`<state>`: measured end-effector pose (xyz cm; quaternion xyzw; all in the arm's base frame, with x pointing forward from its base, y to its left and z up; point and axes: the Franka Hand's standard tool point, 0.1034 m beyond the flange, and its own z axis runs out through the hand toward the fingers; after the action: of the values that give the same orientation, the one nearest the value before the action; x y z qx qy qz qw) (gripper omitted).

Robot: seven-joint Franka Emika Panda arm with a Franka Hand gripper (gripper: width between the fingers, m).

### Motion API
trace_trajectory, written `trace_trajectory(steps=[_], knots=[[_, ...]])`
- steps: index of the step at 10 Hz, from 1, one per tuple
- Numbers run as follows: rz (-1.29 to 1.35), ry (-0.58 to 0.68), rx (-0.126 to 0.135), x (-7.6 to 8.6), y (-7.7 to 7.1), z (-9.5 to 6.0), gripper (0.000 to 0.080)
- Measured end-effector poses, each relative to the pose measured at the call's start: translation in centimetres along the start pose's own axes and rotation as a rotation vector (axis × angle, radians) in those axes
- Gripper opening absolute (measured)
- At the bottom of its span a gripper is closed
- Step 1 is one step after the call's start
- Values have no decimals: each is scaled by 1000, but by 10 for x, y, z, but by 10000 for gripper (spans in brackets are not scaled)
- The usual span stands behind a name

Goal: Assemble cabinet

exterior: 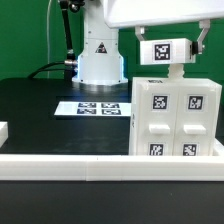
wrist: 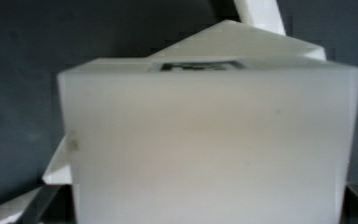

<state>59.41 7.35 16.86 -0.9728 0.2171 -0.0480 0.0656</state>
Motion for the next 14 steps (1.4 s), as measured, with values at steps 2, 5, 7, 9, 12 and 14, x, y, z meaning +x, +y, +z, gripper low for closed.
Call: trace_trajectory(steps=[2, 5, 7, 9, 12, 14], knots=[[14, -3, 8, 0, 0, 0, 564], [3, 2, 5, 0, 0, 0, 564], [-91, 30, -21, -4, -5, 2, 564], [-218, 25, -32, -9, -1, 10, 564], [-235, 22, -33, -10, -1, 12, 564], [-235, 20, -34, -10, 0, 13, 564]])
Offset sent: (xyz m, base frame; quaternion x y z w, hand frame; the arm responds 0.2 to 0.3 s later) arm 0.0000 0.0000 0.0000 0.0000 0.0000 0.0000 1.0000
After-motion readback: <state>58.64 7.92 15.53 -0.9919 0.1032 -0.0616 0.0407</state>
